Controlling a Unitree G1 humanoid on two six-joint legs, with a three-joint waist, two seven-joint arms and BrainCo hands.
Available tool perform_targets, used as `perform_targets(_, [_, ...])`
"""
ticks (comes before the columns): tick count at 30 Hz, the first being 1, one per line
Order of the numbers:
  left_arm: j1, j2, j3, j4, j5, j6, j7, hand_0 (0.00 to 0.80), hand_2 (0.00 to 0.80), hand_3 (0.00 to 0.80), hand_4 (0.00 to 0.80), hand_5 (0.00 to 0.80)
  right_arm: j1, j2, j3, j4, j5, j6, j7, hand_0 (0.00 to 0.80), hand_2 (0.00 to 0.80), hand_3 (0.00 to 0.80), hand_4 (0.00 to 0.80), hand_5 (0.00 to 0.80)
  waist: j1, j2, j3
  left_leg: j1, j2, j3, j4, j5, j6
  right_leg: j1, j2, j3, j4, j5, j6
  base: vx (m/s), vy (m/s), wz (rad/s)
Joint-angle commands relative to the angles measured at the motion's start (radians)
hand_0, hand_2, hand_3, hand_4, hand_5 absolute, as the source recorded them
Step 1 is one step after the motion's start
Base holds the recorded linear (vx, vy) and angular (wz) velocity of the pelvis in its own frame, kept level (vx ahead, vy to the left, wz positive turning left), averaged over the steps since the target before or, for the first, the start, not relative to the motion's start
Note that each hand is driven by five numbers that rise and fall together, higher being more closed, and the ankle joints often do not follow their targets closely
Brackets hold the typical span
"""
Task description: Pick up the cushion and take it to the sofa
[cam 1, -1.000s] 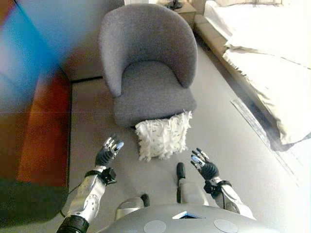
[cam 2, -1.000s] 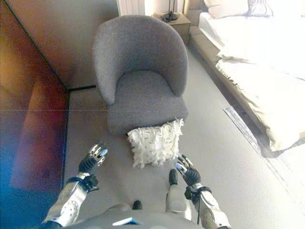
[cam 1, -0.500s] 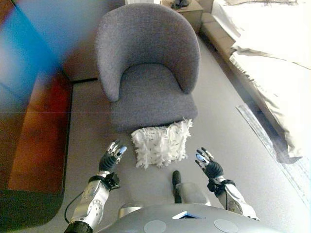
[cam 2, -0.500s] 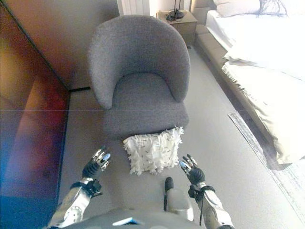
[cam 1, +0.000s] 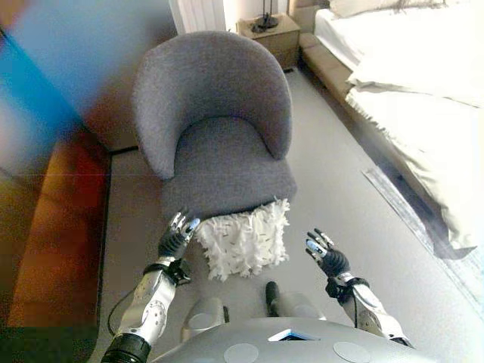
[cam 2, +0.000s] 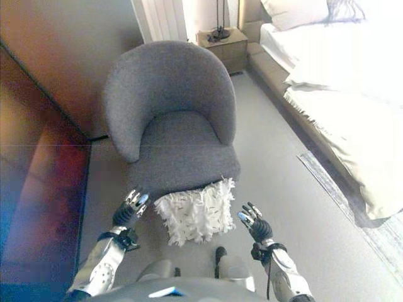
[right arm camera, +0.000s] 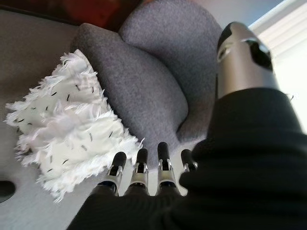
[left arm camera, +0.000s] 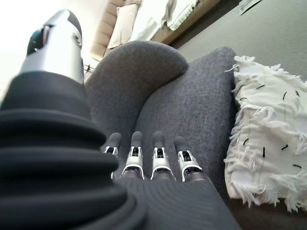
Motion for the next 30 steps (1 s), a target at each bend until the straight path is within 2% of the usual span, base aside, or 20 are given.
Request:
perform_targets(1, [0.025, 0.033, 0.075, -0.102, -0.026, -0.055, -0.004, 0.000, 0.000, 0.000, 0.000, 0.000, -0.007, -0.003, -0.001, -0.110, -0.013, -0.032, 0.033, 0.000, 0.000, 0.000, 0.000, 0.000, 0.005, 0.016, 0.022, 0.026, 0.060, -0.039, -0.249, 0.181, -0.017, 0.118, 0.013, 0.038, -0.042, -0.007, 0.071, 0.096, 0.048, -0.29])
perform_targets(3, [0.034, 0.033, 0.083, -0.110, -0.033, -0.048, -0.010, 0.000, 0.000, 0.000, 0.000, 0.000, 0.002, -0.001, -0.010, -0.109, -0.013, -0.036, 0.040, 0.000, 0.000, 0.000, 0.000, 0.000, 0.011, 0.023, 0.026, 0.040, 0.068, -0.043, -0.310, 0.175, -0.030, 0.138, 0.004, 0.037, -0.048, -0.017, 0.077, 0.101, 0.046, -0.40])
perform_targets(7, [0.050, 0.031, 0.086, -0.110, -0.029, -0.043, -0.029, 0.000, 0.000, 0.000, 0.000, 0.000, 0.016, 0.007, -0.022, -0.115, -0.021, -0.043, 0.039, 0.000, 0.000, 0.000, 0.000, 0.000, 0.004, 0.040, 0.018, 0.063, 0.068, -0.005, -0.355, 0.138, -0.033, 0.151, -0.015, 0.020, -0.055, -0.030, 0.085, 0.064, 0.071, -0.08])
perform_targets(15, [0.046, 0.040, 0.058, -0.074, -0.022, -0.069, -0.040, 0.000, 0.000, 0.000, 0.000, 0.000, 0.022, 0.009, -0.009, -0.107, -0.042, -0.058, 0.023, 0.000, 0.000, 0.000, 0.000, 0.000, 0.002, 0.066, 0.021, 0.070, 0.058, 0.056, -0.404, 0.139, -0.027, 0.144, -0.046, -0.041, -0.050, -0.047, 0.098, 0.035, 0.149, 0.06])
perform_targets(21, [0.064, 0.035, 0.053, -0.007, 0.040, -0.075, -0.030, 0.000, 0.000, 0.000, 0.000, 0.000, -0.002, 0.018, 0.009, -0.104, -0.061, -0.030, -0.009, 0.000, 0.000, 0.000, 0.000, 0.000, 0.033, 0.046, 0.031, 0.043, 0.018, 0.065, -0.313, 0.079, 0.016, 0.137, -0.101, -0.059, -0.026, -0.041, 0.132, 0.080, 0.169, 0.11])
perform_targets(25, [0.070, 0.050, 0.061, 0.001, 0.053, -0.092, -0.044, 0.000, 0.000, 0.000, 0.000, 0.000, -0.012, 0.034, 0.011, -0.065, -0.074, -0.039, -0.008, 0.000, 0.000, 0.000, 0.000, 0.000, 0.062, 0.031, 0.033, 0.029, 0.003, 0.080, -0.280, 0.055, 0.048, 0.141, -0.141, -0.087, 0.018, -0.047, 0.153, 0.068, 0.140, -0.09])
perform_targets(30, [0.043, 0.070, 0.073, 0.030, 0.063, -0.093, -0.071, 0.000, 0.000, 0.000, 0.000, 0.000, -0.036, 0.055, 0.000, 0.014, -0.116, -0.040, -0.028, 0.000, 0.000, 0.000, 0.000, 0.000, 0.077, 0.027, 0.049, 0.044, -0.011, 0.097, -0.262, 0.031, 0.073, 0.065, -0.192, -0.116, 0.163, 0.039, 0.149, 0.081, 0.090, -0.10])
